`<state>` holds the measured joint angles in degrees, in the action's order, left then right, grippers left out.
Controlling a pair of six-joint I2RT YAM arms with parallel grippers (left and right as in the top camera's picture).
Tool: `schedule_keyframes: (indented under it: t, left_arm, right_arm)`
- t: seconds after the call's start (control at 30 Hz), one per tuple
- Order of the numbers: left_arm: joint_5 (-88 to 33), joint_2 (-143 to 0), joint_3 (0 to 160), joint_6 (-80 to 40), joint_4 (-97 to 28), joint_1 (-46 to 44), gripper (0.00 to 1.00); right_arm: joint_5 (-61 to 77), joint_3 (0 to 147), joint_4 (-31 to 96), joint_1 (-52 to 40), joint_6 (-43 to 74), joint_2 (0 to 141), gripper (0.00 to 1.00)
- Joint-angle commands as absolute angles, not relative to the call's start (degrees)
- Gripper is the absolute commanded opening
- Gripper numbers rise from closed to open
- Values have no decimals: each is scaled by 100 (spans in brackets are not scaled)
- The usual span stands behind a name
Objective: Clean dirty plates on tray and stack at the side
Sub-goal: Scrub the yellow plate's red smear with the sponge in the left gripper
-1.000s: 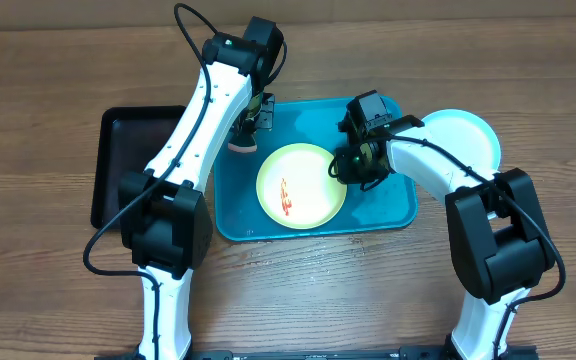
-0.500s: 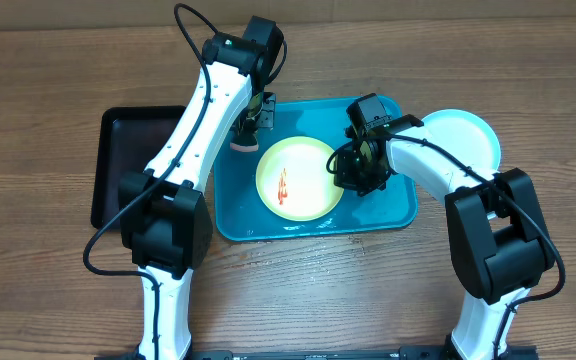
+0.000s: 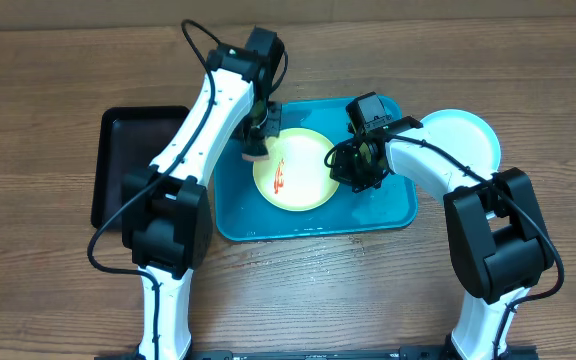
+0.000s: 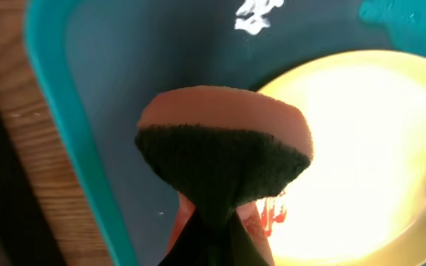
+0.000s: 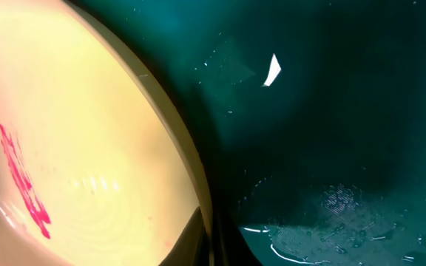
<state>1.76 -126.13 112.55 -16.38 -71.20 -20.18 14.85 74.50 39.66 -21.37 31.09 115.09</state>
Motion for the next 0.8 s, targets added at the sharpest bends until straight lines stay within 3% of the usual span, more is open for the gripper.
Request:
schedule_keyframes:
  t: [0.0, 0.77]
  left_arm:
    - [-172, -12599, 11017, -1476, -6901, -2104, 4]
    - [-412, -12599, 10267, -1157, -6189, -2222, 4]
  right_arm:
    - [1358, 7279, 3922, -2167, 3179, 11681, 4]
    - [1356, 7279, 3905, -2167, 3175, 11684, 4]
